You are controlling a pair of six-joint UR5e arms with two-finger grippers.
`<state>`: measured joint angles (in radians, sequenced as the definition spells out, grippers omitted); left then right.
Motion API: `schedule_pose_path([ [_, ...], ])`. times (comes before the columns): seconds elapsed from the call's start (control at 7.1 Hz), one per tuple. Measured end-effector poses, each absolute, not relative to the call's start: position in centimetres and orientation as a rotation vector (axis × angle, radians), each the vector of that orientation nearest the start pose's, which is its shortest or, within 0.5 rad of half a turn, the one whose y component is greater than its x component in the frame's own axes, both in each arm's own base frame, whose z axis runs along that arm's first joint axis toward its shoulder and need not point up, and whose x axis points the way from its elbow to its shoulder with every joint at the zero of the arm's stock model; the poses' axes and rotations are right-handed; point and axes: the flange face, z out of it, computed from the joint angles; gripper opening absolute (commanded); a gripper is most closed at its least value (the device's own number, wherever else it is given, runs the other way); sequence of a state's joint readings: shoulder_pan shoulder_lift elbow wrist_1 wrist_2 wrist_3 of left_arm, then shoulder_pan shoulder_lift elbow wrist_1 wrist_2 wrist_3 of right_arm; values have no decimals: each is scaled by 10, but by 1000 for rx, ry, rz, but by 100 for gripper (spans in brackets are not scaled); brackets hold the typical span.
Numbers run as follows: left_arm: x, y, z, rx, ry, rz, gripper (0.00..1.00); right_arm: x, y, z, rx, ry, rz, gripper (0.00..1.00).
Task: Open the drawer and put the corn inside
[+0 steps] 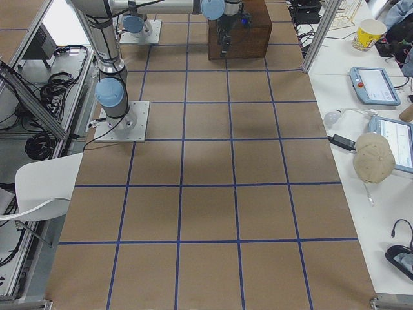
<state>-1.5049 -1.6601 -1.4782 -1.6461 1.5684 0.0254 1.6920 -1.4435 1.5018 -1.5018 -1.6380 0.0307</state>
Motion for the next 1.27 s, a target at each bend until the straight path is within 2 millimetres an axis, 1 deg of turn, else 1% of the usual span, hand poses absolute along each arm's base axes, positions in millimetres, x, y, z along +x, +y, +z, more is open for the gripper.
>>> schedule_pose_path([
  [0.42,-96,-531,480,-70,3146,112,100,190,-513,450,-150,3209,196,100],
  [0.56,-90,-532,482,-87,3146,106,100,190,-513,450,-150,3209,196,100],
  [0.85,-66,-539,483,-151,3147,98,100,190,-513,450,-151,3209,196,100],
  [0.99,-48,-546,482,-200,3148,83,100,190,-513,450,-152,3209,196,100],
  [1.13,-26,-554,484,-251,3146,39,100,190,-513,450,-152,3209,196,100],
  [1.27,-9,-560,488,-267,3143,-5,100,190,-513,450,-152,3209,196,100],
])
